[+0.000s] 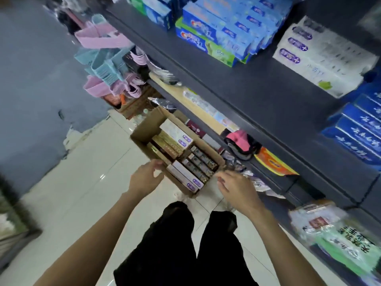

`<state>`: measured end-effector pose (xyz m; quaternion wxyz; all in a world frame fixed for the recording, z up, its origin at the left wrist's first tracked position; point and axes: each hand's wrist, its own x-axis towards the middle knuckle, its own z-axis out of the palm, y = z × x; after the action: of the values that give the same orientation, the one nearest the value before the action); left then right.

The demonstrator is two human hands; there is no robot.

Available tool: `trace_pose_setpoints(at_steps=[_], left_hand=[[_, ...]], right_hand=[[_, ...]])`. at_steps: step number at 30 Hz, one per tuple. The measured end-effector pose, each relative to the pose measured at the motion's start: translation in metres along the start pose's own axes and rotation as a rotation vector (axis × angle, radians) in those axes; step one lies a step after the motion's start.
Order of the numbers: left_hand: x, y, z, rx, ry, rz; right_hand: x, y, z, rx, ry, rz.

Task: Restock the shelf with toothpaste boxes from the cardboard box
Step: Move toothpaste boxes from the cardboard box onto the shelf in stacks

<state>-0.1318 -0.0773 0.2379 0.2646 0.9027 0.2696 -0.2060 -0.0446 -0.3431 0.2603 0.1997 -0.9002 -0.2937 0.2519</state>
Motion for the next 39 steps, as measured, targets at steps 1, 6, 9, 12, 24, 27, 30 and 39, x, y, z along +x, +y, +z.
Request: trace_pose_setpoints(at_steps=[1, 6, 9, 12, 24, 27, 30, 39], left_hand=[[0.01, -0.02, -0.004, 0.016, -0.04, -0.035], [0.082, -0.089, -0.008, 0.067, 0.015, -0.029], [0.136, -0.108, 0.013, 0.087, 0.067, 0.054], [0.191, -0.115, 0.046, 0.109, 0.056, 0.096], [0.378, -0.126, 0.149, 0.517, -0.068, 0.283], [0.384, -0.128, 0.157, 0.572, -0.006, 0.301], [0.384, -0.132, 0.158, 0.658, 0.079, 0.355], [0.381, -0.136, 0.159, 0.715, -0.023, 0.581]], right_hand=[[0.014, -0.004, 0.018, 0.016, -0.023, 0.021], [0.095, -0.008, 0.1, 0.046, -0.127, 0.113], [0.152, 0.001, 0.144, 0.008, -0.13, 0.135], [0.212, 0.014, 0.19, 0.016, -0.032, 0.104], [0.366, 0.059, 0.302, -0.23, -0.012, 0.086], [0.371, 0.062, 0.313, -0.271, 0.082, 0.082], [0.377, 0.063, 0.317, -0.24, 0.103, 0.093], [0.38, 0.071, 0.312, 0.163, 0.058, 0.2]])
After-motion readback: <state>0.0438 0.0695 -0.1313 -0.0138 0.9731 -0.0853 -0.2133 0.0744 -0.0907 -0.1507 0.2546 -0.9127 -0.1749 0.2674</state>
